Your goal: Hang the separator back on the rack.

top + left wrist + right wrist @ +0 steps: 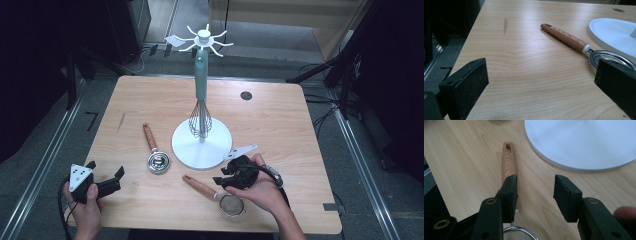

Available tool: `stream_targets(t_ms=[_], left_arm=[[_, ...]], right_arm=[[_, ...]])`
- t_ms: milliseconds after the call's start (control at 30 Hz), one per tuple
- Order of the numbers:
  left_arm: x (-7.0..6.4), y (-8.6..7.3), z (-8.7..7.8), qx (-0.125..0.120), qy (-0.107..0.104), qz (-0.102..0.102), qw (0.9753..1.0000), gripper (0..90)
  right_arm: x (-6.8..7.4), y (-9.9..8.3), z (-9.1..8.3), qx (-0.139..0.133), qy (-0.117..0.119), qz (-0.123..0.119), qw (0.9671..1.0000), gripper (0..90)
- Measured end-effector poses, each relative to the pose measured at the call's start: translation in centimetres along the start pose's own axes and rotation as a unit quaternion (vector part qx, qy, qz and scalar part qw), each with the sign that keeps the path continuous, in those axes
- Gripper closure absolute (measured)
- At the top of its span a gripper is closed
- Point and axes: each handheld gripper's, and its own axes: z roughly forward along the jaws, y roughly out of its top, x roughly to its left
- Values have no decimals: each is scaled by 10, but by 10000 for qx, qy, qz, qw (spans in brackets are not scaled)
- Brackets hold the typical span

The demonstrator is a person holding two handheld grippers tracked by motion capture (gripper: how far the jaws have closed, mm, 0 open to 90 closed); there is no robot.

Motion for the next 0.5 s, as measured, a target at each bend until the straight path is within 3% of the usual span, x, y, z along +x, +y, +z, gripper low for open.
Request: stream_targets(t_ms=[500], left_arm=[[0,0,0,8,-6,13,10000,0]], right_arm=[[12,1,17,575,125,-64,9982,587]])
